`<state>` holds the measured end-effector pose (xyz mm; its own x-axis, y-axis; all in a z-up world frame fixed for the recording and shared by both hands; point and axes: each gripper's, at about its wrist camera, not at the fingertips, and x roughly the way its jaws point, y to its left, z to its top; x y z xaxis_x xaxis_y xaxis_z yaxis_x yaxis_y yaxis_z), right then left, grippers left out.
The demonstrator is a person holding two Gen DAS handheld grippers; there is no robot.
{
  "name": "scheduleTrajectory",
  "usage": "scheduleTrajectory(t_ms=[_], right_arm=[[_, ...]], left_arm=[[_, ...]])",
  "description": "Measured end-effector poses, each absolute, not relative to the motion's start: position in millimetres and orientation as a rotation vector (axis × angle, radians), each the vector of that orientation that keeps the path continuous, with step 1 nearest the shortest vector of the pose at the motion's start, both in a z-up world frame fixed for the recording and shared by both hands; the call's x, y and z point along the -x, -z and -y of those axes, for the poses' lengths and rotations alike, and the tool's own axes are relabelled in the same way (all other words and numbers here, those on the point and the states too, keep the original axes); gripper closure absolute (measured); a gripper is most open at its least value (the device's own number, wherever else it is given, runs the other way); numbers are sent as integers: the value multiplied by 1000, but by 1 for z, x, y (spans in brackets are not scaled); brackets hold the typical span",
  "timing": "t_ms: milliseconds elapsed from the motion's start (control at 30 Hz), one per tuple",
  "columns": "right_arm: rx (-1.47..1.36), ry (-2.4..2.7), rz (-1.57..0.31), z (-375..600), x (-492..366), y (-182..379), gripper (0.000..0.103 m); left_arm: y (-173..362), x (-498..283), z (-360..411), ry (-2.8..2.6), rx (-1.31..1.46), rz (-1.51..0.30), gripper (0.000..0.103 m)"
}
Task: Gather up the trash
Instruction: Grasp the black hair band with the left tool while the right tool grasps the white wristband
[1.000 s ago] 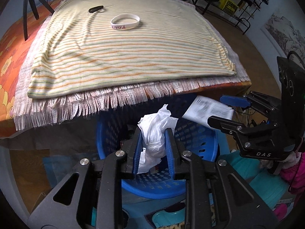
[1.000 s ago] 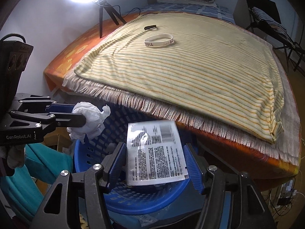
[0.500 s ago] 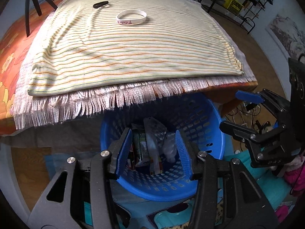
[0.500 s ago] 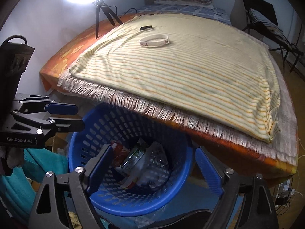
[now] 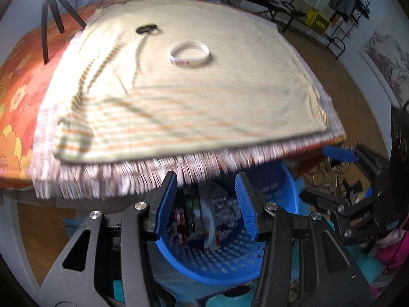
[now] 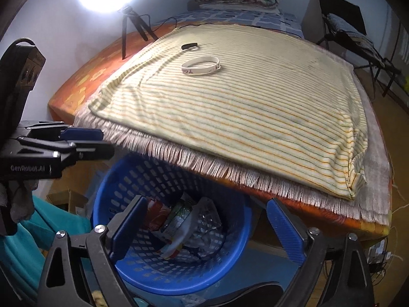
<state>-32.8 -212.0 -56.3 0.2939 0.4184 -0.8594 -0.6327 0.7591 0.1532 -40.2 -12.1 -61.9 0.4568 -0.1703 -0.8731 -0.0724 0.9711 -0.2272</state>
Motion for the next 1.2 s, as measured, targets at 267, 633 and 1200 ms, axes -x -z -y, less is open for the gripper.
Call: scheduleTrajectory(t_ms=[267, 633, 1200], right_arm=[[210, -705, -1010, 200, 3, 29, 7], [204, -742, -967, 155, -66, 10, 7], [78, -724, -1203, 99, -163, 72, 50]], left_arm=[[30, -10, -17, 22, 224, -1051, 55], [29, -101, -60, -19, 227, -1032, 55], [73, -206, -131, -98, 447, -1069, 67]])
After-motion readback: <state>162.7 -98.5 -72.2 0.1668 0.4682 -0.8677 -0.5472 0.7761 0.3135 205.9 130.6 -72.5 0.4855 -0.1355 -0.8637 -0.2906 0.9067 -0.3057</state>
